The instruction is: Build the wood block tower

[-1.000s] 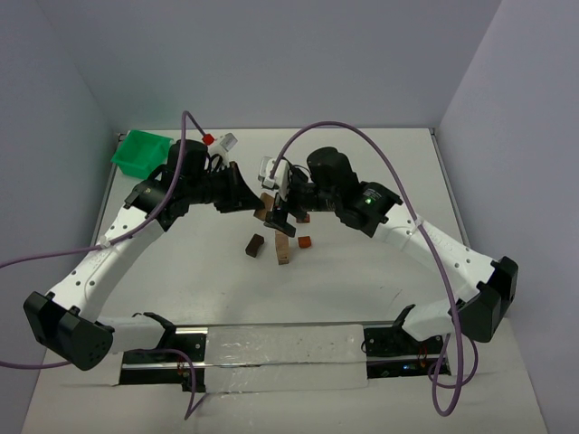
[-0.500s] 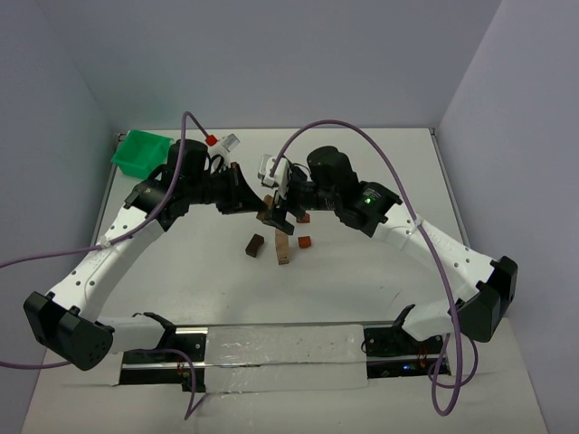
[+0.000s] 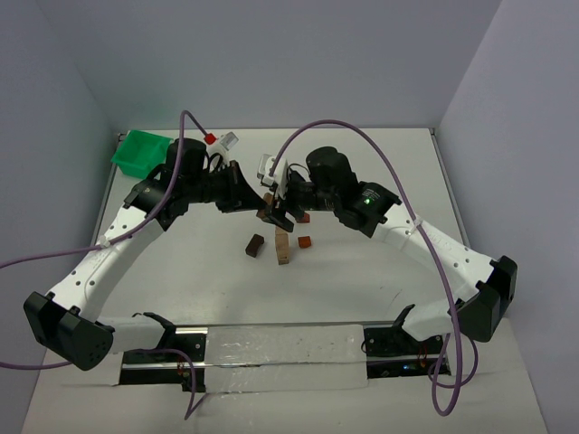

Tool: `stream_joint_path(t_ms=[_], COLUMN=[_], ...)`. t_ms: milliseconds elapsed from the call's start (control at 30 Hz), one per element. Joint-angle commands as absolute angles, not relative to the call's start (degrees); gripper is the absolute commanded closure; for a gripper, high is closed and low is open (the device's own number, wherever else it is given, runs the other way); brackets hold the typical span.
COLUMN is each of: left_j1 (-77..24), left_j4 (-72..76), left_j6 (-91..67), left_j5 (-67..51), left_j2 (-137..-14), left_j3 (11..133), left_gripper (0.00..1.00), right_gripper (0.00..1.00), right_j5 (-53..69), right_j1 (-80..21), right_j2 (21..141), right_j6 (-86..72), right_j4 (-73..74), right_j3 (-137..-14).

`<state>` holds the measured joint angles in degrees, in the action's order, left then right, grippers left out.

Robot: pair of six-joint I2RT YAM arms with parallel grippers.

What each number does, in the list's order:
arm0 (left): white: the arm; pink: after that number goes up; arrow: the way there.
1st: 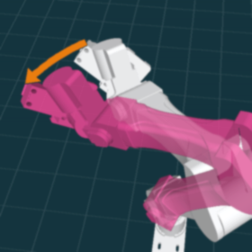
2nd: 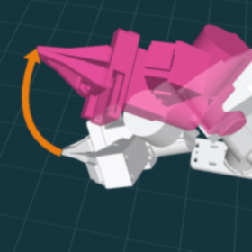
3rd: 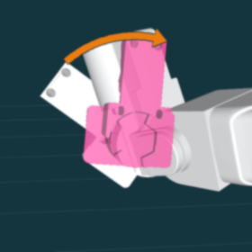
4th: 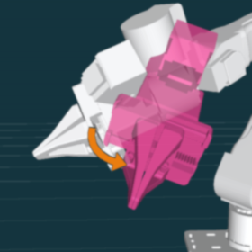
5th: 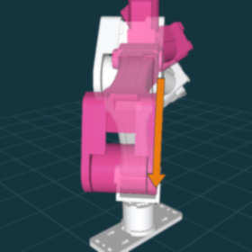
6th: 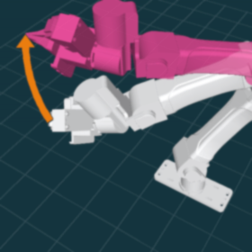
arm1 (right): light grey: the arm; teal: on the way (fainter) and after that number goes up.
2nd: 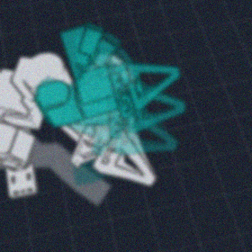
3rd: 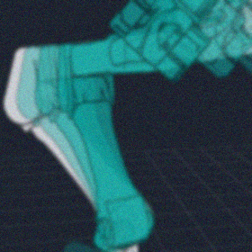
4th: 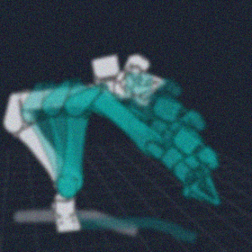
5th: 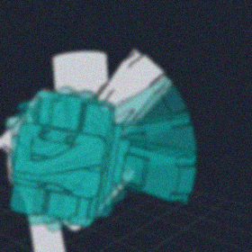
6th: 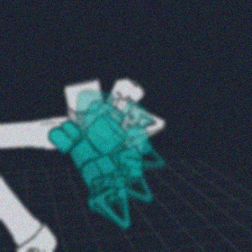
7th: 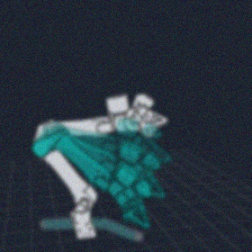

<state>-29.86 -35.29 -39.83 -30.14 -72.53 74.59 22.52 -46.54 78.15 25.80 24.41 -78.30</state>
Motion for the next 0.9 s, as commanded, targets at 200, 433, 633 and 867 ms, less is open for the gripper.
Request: stream_joint_path(t_ms=[200,433,633,867], left_j1=[-29.7,-29.7,-29.2,-24.4], left_j4=[-32.5,-32.2,-31.3,-32.7], left_j6=[-40.3,-40.4,-40.7,-38.0], left_j5=[-32.3,-32.5,-33.2,-32.3], left_j2=[-70.6,-70.6,-70.5,-70.3], left_j3=[74.5,74.3,73.3,73.8], left_gripper=[1.0,1.0,0.48,0.01], right_gripper=[0.31,0.39,0.46,0.53], right_j5=[21.0,20.7,21.1,24.1], right_j1=[-46.8,-46.8,-46.7,-43.8], right_j2=[78.0,78.0,77.8,76.1], right_j6=[25.1,25.3,25.5,28.3], right_j4=[20.8,20.7,21.4,25.7], right_j3=[-78.1,-78.1,-78.1,-78.3])
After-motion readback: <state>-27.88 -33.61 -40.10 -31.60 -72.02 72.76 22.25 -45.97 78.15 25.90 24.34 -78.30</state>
